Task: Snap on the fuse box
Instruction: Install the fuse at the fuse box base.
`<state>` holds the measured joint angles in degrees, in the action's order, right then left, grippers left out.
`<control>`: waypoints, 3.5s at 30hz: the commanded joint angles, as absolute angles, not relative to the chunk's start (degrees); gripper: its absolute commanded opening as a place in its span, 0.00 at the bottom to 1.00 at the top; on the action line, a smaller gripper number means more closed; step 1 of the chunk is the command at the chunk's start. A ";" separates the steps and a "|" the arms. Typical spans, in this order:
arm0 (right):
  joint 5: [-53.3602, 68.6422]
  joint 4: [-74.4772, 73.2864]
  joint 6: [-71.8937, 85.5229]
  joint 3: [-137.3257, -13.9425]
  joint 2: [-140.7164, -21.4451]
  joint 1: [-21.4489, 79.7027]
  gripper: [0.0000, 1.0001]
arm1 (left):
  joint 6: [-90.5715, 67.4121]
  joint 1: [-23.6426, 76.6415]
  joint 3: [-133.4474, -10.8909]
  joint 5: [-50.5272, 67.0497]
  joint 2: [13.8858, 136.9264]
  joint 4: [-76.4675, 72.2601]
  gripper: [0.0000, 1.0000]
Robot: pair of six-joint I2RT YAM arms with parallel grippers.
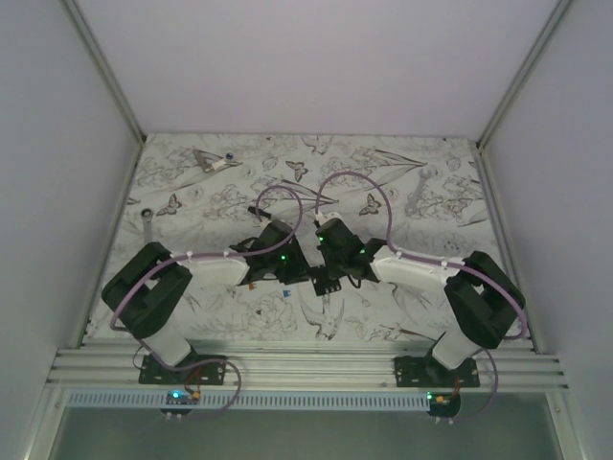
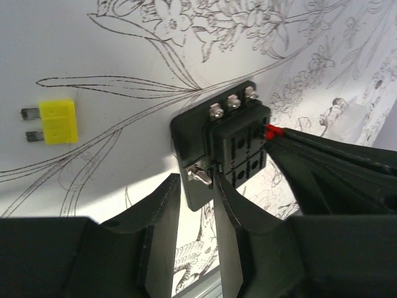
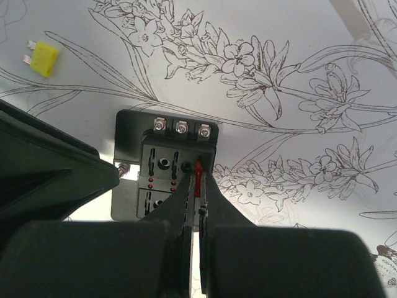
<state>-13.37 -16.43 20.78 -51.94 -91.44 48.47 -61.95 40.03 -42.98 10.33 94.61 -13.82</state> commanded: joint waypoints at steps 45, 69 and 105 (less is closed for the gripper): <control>-8.06 -18.77 13.22 -54.46 -94.77 49.22 0.00 | -62.25 41.06 -42.28 9.59 97.18 -14.52 0.15; -11.08 -12.95 10.21 -53.50 -90.21 49.13 0.00 | -61.39 39.25 -42.54 10.20 97.75 -13.54 0.15; -9.83 -12.01 13.42 -52.09 -92.17 48.98 0.00 | -61.35 39.27 -42.32 10.54 97.21 -13.33 0.14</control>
<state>-9.13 -13.61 12.51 -52.18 -91.55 48.62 -62.35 39.64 -42.85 10.85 96.33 -15.59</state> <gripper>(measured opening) 0.026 0.147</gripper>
